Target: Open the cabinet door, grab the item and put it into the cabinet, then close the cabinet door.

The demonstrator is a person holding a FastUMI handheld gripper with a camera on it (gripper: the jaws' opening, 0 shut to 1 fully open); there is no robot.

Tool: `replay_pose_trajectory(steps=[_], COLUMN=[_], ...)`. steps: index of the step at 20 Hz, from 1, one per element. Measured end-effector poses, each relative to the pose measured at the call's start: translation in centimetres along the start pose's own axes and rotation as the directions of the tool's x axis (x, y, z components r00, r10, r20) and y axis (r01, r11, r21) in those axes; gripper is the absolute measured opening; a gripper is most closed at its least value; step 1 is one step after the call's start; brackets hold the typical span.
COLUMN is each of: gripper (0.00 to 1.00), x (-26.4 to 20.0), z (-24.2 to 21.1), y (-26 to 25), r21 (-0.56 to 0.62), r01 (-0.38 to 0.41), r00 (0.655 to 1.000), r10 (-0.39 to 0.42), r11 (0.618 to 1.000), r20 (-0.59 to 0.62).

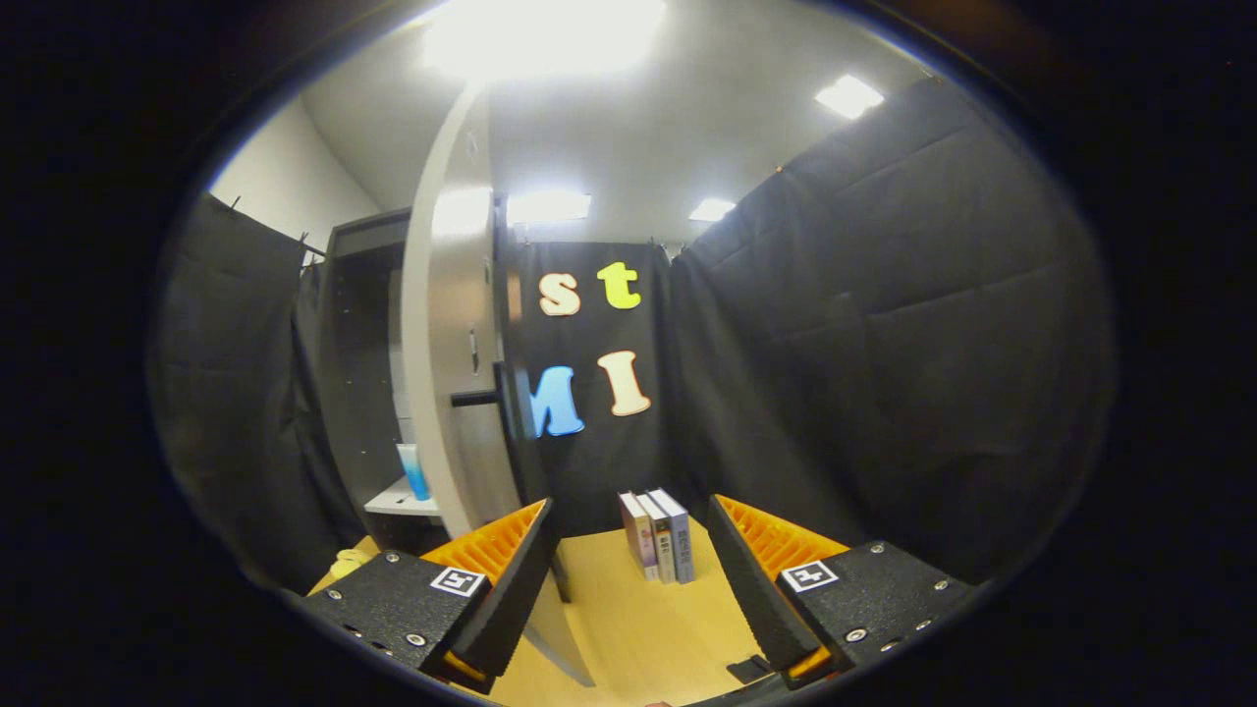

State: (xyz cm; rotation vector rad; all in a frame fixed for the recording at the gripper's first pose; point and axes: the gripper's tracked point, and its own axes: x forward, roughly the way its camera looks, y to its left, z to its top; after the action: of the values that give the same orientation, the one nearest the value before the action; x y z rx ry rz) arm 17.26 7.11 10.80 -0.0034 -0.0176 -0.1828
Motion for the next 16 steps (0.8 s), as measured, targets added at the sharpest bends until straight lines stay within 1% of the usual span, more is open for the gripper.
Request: replay_pose_trajectory(steps=[2,5,8,11,14,16], gripper=[0.93,0.95,0.95,0.95,0.93,0.93], x=[1.1,3.0,4.4,5.8,5.7,5.5], z=[0.3,0.4,-0.1,-0.1,0.3,0.3], y=[-1.3,-1.2,-0.7,1.6,1.7,1.8], r21=[0.01,0.081,0.089,0.058,-0.004,-0.012], r01=[0.074,0.097,0.088,0.045,0.064,0.072], r00=[0.997,0.995,0.996,0.998,0.998,0.997], r10=[-0.074,-0.096,-0.085,-0.043,-0.064,-0.072], r11=[0.997,0.992,0.992,0.997,0.998,0.997], r20=[-0.003,-0.026,-0.041,-0.039,-0.018,-0.021])
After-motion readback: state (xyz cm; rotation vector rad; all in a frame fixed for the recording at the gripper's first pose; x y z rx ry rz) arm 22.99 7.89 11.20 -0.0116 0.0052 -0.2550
